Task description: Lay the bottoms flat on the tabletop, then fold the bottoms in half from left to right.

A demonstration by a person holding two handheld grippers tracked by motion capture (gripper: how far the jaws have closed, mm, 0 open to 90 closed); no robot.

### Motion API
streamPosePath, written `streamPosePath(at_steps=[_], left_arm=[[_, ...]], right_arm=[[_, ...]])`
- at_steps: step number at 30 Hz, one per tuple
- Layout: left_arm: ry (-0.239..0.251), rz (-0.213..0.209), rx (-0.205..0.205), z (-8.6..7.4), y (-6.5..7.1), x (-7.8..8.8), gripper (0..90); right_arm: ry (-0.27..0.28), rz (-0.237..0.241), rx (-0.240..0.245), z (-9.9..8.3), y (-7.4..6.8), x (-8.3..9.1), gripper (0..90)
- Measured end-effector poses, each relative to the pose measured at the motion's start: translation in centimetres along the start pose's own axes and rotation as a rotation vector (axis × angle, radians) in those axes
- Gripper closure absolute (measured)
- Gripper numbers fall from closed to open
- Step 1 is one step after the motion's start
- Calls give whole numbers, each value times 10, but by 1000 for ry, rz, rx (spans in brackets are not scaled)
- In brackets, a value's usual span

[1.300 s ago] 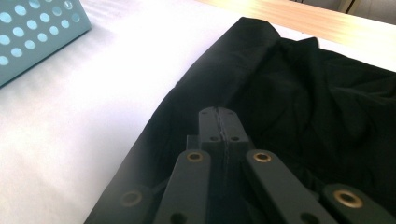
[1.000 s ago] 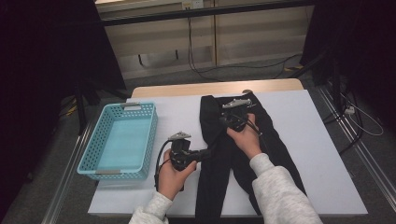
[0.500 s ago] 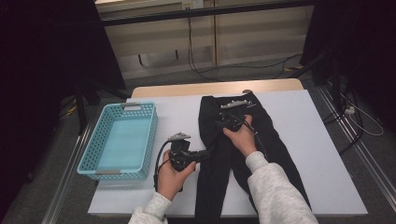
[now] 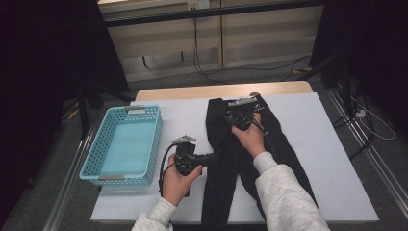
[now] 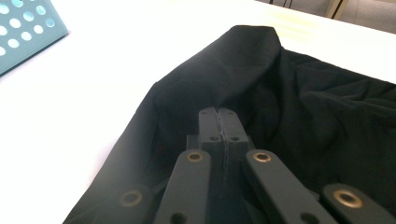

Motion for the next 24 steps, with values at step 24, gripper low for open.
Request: streamPosePath(at_steps=[24], left_arm=[[30,-148,-69,40,62,-42,853]], right_arm=[[43,-174,60,25,62,76,897]])
Point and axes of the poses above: each handheld gripper's, and its own axes: x roughly backward along the jaws, z roughly out of its top, y roughly to its right, the point moved 2 cm from there along -x, roughly forward along the jaws, and after that the axes turned 1 degree about y, right-handed, at the moved point
